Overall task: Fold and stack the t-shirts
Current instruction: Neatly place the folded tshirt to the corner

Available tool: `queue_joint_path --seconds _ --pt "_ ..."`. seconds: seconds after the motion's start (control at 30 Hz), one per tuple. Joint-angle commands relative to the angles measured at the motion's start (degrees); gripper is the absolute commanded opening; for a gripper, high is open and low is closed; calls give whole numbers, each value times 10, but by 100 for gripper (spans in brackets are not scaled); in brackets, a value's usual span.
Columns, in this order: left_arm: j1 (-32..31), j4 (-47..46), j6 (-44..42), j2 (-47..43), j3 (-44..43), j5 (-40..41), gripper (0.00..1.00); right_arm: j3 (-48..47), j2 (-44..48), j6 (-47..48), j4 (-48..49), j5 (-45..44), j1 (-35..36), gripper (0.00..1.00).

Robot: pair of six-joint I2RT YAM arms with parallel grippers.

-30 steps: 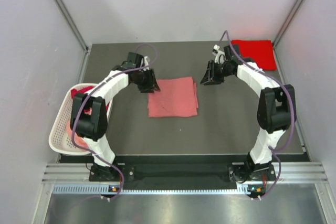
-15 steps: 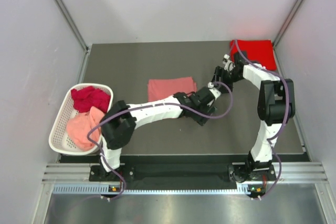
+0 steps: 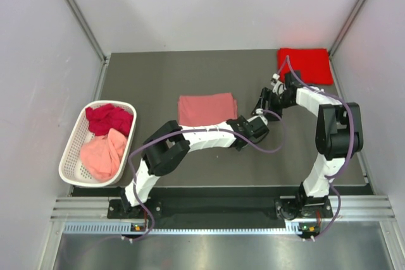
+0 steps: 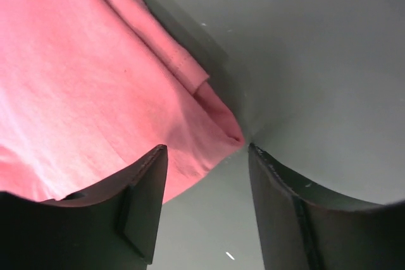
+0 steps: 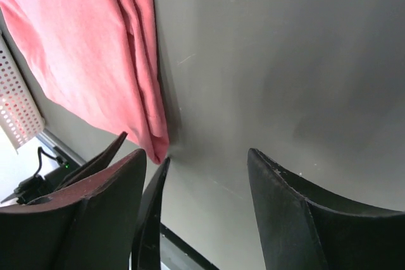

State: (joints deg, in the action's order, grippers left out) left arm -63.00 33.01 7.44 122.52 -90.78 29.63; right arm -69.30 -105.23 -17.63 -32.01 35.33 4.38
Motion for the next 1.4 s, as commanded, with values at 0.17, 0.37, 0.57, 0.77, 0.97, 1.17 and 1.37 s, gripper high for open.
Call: queue_joint_path --seconds 0.17,0.37,0.57,0.77,0.97,1.17,1.37 --pt "0 -2 -20 27 -7 30 35 17 27 -17 58 12 14 65" --pt "1 -39 -47 -1 -4 35 0 18 5 -18 63 16 14 66" --pt "10 -39 -36 -64 7 -8 0 11 -18 -34 80 46 19 84" --pt "24 -24 -26 -98 17 -17 0 3 -40 -63 106 110 19 89" --pt "38 -27 -23 -128 36 -24 0 3 -56 -91 139 155 39 98" --pt "43 -29 -23 -141 38 -22 0 -29 -93 -129 170 165 75 99" --pt "45 -31 -23 -154 42 -29 0 -58 -141 -169 230 174 85 96"
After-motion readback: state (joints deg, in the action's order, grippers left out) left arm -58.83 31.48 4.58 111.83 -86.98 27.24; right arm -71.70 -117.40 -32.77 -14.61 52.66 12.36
